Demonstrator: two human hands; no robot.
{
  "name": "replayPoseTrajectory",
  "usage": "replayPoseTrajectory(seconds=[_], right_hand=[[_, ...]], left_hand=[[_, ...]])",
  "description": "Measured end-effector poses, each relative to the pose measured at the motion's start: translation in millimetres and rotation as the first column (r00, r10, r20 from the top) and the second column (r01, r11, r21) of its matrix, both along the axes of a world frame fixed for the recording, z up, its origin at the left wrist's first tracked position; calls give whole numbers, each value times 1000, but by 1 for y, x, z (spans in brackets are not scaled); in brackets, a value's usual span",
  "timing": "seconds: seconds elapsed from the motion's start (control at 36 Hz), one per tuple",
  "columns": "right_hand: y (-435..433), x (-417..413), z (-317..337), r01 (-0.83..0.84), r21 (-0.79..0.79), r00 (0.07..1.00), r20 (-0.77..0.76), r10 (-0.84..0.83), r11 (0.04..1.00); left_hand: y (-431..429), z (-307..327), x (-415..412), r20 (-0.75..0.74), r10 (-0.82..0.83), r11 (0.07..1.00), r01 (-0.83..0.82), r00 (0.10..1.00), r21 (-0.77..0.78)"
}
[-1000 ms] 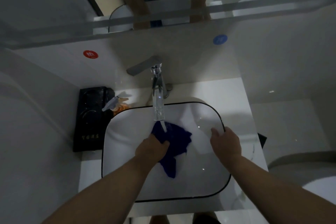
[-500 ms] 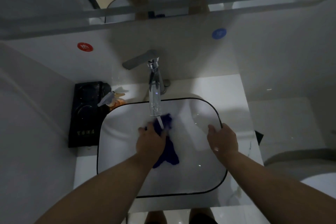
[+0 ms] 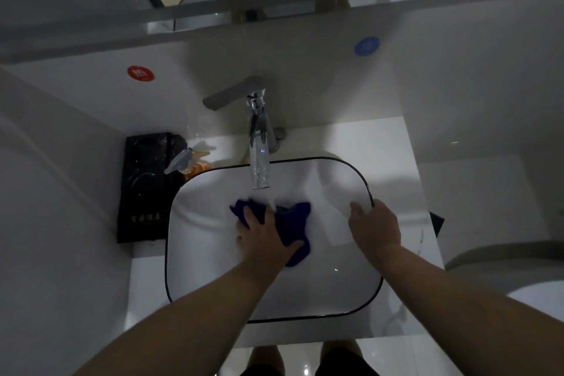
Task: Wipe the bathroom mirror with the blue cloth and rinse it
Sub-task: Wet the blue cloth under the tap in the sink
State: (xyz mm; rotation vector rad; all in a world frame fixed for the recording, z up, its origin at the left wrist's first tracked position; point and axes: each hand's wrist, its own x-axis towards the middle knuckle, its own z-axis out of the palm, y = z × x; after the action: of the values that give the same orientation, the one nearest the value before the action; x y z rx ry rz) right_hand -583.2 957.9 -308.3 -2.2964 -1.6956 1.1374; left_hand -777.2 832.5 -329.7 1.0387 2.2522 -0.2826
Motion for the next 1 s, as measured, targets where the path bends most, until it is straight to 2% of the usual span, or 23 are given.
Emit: replayPoseTrajectory(seconds=[0.06,0.17,0.28,0.36,0.44,0.5,0.56,0.58,0.64,0.69,0.72,0.81,0.89,0.94,1.0], right_hand=[[-1,0,0,2,0,1000,-7,-2,1000],[-1,1,-1,6,-10,1000,-19,-6,1000],[-1,0,0,1,-4,1000,-20,-1,1000],[0,0,-2,3,-7,1000,-14,-3,1000],[1,0,-2,12,-9,1000,-1,-12,1000],[1,0,-3,6,-5,1000,-4,-6,1000],[1,0,-4,6,-6,1000,-6,-6,1000],[1,0,-4,7,-6,1000,-8,-7,1000],[1,1,-4,11,-12,1000,-17,-12,1000],[1,1,-4,12,-19,1000,-20,-13,1000],[1,1,-5,13,-19,1000,-21,-13,1000],[2,2,-6,8,-16,1000,-16,-9,1000],[2,3,-7,4,-19,1000,-21,-4,1000],[2,3,-8,5,-16,1000,-20,-6,1000],[2,3,-9,3,-11,1000,-13,-3,1000]], left_hand=[[2,1,8,-15,-37,998,38,999,46],[5,2,17,76,-13,995,5,997,102],[17,8,14,107,104,993,-109,989,48],[30,14,3,98,274,962,-274,957,-10],[37,16,-11,-18,368,926,-365,930,98],[35,17,-16,-151,250,941,-204,956,270],[28,12,-12,-186,24,938,42,982,345],[22,8,-9,-157,-83,931,133,984,340],[12,-1,0,-60,-229,945,236,972,224],[5,-7,5,-33,-279,953,281,960,114],[4,-8,6,-49,-279,953,283,959,110],[11,-9,6,-29,-172,967,175,985,184],[20,-5,6,139,40,969,-72,990,238],[32,1,1,229,209,947,-255,951,197],[41,7,-5,318,392,878,-454,863,150]])
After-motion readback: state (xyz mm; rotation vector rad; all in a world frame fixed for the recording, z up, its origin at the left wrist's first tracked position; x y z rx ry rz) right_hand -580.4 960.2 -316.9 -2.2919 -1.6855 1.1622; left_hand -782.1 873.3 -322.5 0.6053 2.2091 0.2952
